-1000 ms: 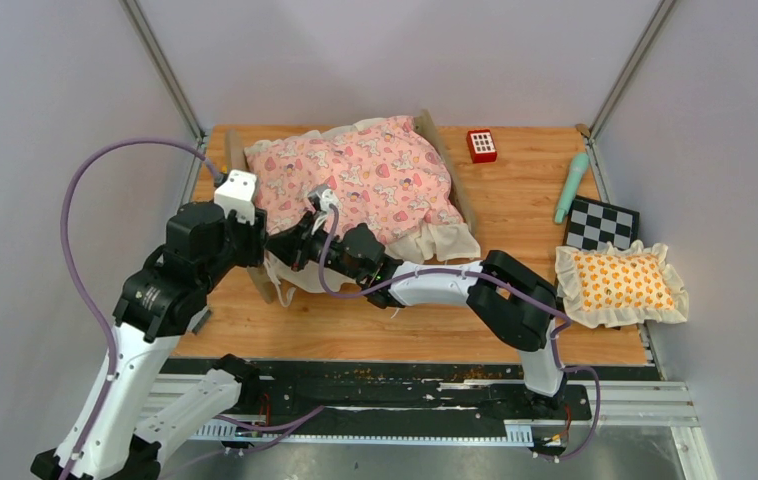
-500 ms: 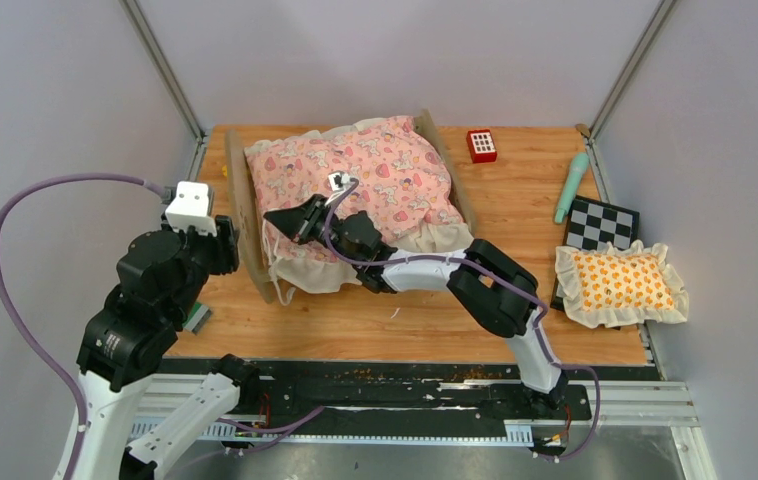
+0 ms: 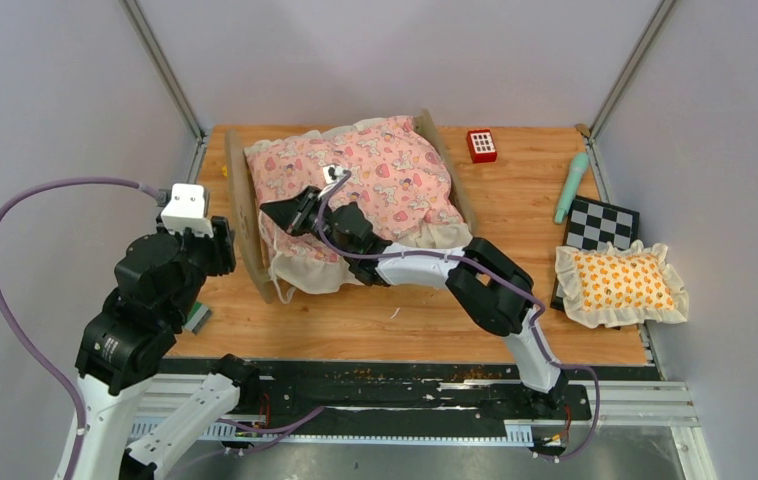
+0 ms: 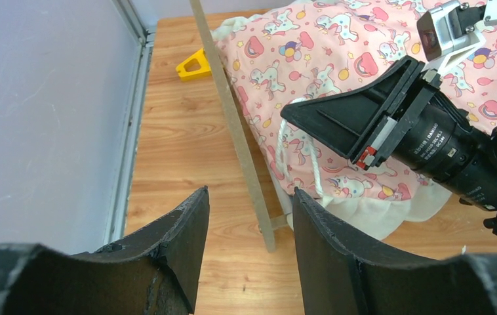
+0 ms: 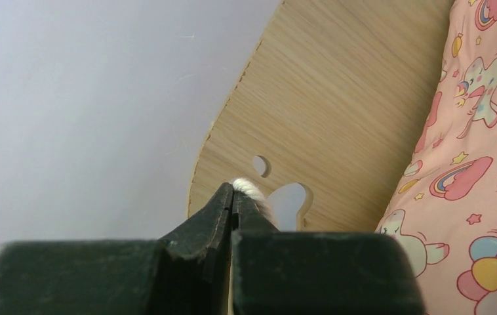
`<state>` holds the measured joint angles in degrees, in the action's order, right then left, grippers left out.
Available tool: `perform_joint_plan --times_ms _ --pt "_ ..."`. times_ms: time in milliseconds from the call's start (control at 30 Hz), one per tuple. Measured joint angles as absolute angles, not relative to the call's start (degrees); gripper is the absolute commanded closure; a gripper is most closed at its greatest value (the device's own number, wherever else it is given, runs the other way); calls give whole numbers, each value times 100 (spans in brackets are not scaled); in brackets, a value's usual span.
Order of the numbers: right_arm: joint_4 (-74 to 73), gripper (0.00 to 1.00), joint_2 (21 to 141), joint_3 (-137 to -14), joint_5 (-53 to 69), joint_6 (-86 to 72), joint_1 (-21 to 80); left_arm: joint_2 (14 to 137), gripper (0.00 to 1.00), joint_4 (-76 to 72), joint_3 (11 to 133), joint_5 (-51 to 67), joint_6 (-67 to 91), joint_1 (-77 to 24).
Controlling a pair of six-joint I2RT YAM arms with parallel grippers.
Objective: Set up the pet bed
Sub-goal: Cross the ropes on the bed frame.
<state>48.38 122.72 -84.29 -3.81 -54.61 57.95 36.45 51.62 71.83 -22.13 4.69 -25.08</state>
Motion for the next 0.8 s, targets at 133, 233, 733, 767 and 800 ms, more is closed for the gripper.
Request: perform_joint_plan --times_ms 133,233,733,767,800 --pt "4547 100 12272 -8554 -362 -5201 5822 3592 42 5172 7146 -2268 469 -2508" --pt "4364 100 12287 -8576 -316 -5098 5859 3559 43 5188 7126 -2296 469 -2508" --pt "4112 100 12724 -8827 301 -5196 5922 3459 42 5231 7054 -2314 469 -2508" --pt "4066 100 12724 -8827 287 -5194 5922 3452 42 5238 7048 -2314 469 -2508" --pt "3992 100 12724 -8827 266 -5175 5922 3444 42 5240 7041 -2314 469 -2508"
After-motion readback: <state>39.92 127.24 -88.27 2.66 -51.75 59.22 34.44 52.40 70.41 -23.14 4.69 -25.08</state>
